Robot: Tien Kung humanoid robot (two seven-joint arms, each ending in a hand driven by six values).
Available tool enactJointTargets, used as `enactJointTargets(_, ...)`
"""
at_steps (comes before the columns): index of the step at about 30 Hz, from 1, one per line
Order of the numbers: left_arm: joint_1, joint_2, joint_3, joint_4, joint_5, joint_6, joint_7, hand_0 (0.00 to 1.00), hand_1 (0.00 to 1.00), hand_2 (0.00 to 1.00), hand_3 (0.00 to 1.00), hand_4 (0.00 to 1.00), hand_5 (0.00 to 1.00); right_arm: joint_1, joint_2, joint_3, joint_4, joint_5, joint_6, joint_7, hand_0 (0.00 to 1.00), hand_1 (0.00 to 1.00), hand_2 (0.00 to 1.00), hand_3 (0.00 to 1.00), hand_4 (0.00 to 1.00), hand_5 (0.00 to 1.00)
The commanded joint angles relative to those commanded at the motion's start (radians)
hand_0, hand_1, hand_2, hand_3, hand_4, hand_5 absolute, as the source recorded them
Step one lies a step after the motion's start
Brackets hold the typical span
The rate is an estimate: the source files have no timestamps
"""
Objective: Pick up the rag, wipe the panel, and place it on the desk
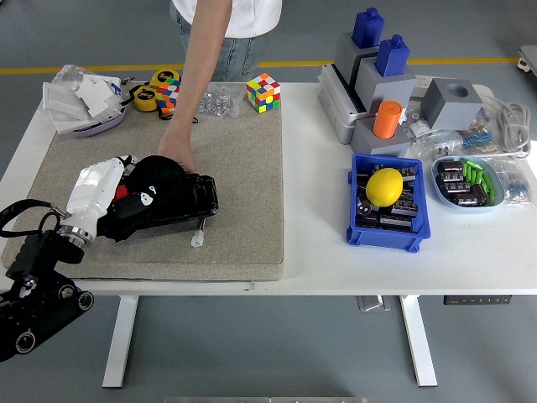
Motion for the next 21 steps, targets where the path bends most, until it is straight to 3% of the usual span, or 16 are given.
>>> enactJointTargets(21, -0.066, -0.055, 0.103, -0.023, -0.004, 0.000, 0.014, 0.195, 0.100, 0.271, 0.593, 0.553, 0.376, 0.004, -0.010, -0.023, 0.000, 0.004, 0.003, -0.001, 0.742, 0.632, 0.689, 0.597, 0.968, 0.580)
